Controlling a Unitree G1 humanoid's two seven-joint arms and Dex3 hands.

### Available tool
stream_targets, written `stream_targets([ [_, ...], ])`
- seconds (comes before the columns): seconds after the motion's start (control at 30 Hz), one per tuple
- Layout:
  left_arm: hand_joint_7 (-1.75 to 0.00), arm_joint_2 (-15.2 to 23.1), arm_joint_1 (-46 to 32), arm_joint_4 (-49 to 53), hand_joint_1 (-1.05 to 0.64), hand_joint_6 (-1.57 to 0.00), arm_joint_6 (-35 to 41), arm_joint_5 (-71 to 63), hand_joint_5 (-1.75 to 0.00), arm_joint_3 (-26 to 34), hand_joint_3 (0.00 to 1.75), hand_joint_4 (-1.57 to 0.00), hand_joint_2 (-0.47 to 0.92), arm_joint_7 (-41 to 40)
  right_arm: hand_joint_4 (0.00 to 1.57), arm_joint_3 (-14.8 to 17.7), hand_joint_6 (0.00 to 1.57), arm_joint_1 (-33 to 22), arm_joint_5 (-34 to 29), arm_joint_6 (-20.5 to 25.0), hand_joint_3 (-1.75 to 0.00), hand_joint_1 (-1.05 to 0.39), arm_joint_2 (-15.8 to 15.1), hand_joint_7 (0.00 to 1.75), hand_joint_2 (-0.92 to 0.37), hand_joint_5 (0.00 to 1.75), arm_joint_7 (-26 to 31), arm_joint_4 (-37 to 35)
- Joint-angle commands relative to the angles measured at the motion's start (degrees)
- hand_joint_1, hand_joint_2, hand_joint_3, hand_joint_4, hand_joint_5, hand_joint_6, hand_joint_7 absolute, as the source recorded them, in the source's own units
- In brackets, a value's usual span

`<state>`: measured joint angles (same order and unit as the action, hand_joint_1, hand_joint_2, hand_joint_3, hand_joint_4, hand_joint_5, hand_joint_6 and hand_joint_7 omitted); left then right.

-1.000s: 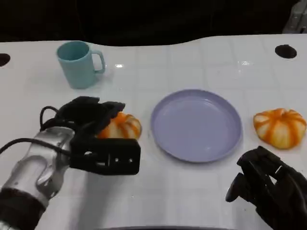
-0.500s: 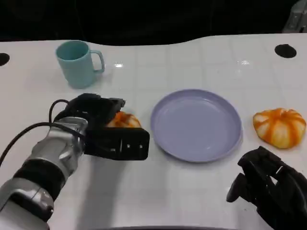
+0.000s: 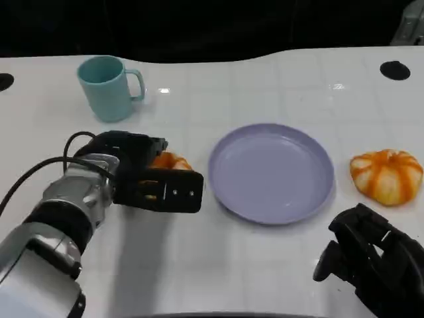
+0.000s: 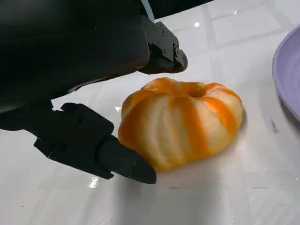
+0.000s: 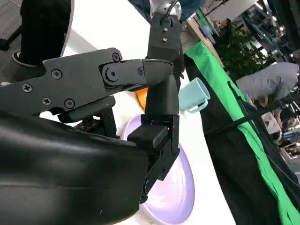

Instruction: Grasp the bread from the table and place it into the plate.

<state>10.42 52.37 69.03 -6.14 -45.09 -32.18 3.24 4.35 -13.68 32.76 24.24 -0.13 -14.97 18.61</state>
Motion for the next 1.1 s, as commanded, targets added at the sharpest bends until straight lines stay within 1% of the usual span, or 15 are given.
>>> stream_targets([
  [0.03, -0.01, -0.3, 1.2, 2.6, -0.33, -0.25, -1.1, 0.3, -0.09, -1.1, 0.01, -0.12, 0.77, 0.6, 0.61, 0.8, 0.56, -0.7, 0.3, 0.2, -0.23, -0.52, -0.6, 1.43, -0.92, 1.72, 0.5, 1.1],
  [0.33, -0.01, 0.3, 0.3, 3.6, -0.25, -0.28, -5.5, 1.0, -0.07, -1.8, 0.01, -0.2, 0.8, -2.2, 0.61, 1.0, 0.55, -0.9, 0.8, 1.0, -0.24, -0.52, -0.7, 1.43, -0.92, 1.73, 0.8, 1.8],
  [0.47, -0.04, 1.2, -1.0, 4.4, -0.14, -0.46, -8.5, 1.8, -0.1, -1.0, 0.02, -0.42, 0.88, -7.8, 0.61, 1.1, 0.58, -1.1, 1.1, 1.1, -0.2, -0.52, -0.5, 1.4, -0.92, 1.71, 1.1, 2.0],
  [0.57, -0.04, 1.4, -1.5, 5.1, -0.13, -0.54, -9.6, 2.4, -0.11, -0.3, 0.03, -0.52, 0.89, -10.1, 0.61, 1.1, 0.58, -1.2, 0.9, 1.1, -0.2, -0.52, -0.5, 1.39, -0.92, 1.71, 1.1, 2.2],
  [0.63, -0.08, 1.6, -2.1, 5.5, -0.15, -0.65, -10.1, 2.6, -0.18, 0.1, 0.07, -0.67, 0.91, -12.7, 0.61, 1.1, 0.57, -1.3, 0.9, 1.2, -0.21, -0.52, -0.6, 1.39, -0.92, 1.71, 1.1, 2.3],
  [0.67, -0.12, 1.7, -2.3, 5.8, -0.17, -0.76, -9.9, 2.4, -0.26, 0.0, 0.12, -0.82, 0.92, -13.9, 0.6, 1.1, 0.57, -1.4, 0.9, 1.2, -0.21, -0.52, -0.7, 1.39, -0.92, 1.71, 1.0, 2.3],
  [0.73, -0.11, 1.7, -2.5, 6.3, -0.19, -0.9, -9.3, 2.0, -0.34, -0.4, 0.19, -0.94, 0.92, -15.4, 0.6, 1.2, 0.56, -1.5, 1.0, 1.2, -0.21, -0.52, -0.7, 1.39, -0.92, 1.7, 0.9, 2.4],
  [0.77, -0.11, 1.8, -2.7, 6.4, -0.2, -1.02, -9.5, 1.5, -0.61, -0.8, 0.23, -0.94, 0.92, -17.2, 0.6, 1.2, 0.56, -1.5, 0.9, 0.9, -0.21, -0.52, -0.8, 1.39, -0.92, 1.7, 0.6, 2.3],
  [0.8, -0.37, 1.9, -3.0, 6.4, -0.2, -1.08, -9.8, 1.1, -1.25, -1.2, 0.19, -0.85, 0.92, -19.3, 0.6, 1.2, 0.56, -1.5, 0.8, 0.8, -0.22, -0.53, -0.8, 1.4, -0.92, 1.71, 0.4, 2.2],
  [0.83, -0.9, 2.0, -3.2, 6.5, -0.21, -0.93, -10.1, 0.8, -1.49, -1.5, 0.2, -0.84, 0.92, -20.8, 0.6, 1.2, 0.56, -1.5, 0.7, 0.6, -0.22, -0.53, -0.9, 1.4, -0.92, 1.71, 0.3, 2.1],
  [0.87, -1.29, 2.0, -3.2, 6.6, -0.21, -0.79, -10.3, 0.6, -1.64, -1.6, 0.21, -0.83, 0.92, -21.7, 0.6, 1.1, 0.56, -1.5, 0.7, 0.6, -0.22, -0.53, -0.9, 1.4, -0.92, 1.71, 0.3, 2.1],
  [0.9, -1.42, 2.0, -3.4, 6.6, -0.21, -0.75, -10.6, 0.9, -1.69, -1.4, 0.21, -0.82, 0.92, -22.7, 0.6, 1.3, 0.56, -1.5, 0.9, 0.8, -0.23, -0.53, -0.8, 1.4, -0.92, 1.71, 0.3, 2.1],
  [0.93, -1.58, 2.1, -3.7, 6.5, -0.21, -0.71, -11.1, 1.2, -1.72, -1.1, 0.31, -0.85, 0.92, -24.1, 0.6, 1.4, 0.56, -1.4, 1.1, 1.0, -0.22, -0.53, -0.8, 1.4, -0.92, 1.71, 0.3, 2.0],
  [0.97, -1.68, 2.1, -3.9, 6.5, -0.21, -0.66, -11.5, 1.3, -1.74, -1.0, 0.36, -0.85, 0.91, -25.7, 0.6, 1.5, 0.56, -1.3, 1.2, 1.2, -0.22, -0.53, -0.8, 1.4, -0.92, 1.71, 0.5, 2.0],
  [1.1, -1.74, 2.0, -4.0, 6.2, -0.17, -0.64, -13.9, 3.1, -1.75, 0.9, 0.39, -0.87, 0.9, -29.0, 0.6, 1.6, 0.57, -1.2, 1.0, 0.9, -0.2, -0.52, -0.7, 1.4, -0.92, 1.72, 0.5, 1.7],
])
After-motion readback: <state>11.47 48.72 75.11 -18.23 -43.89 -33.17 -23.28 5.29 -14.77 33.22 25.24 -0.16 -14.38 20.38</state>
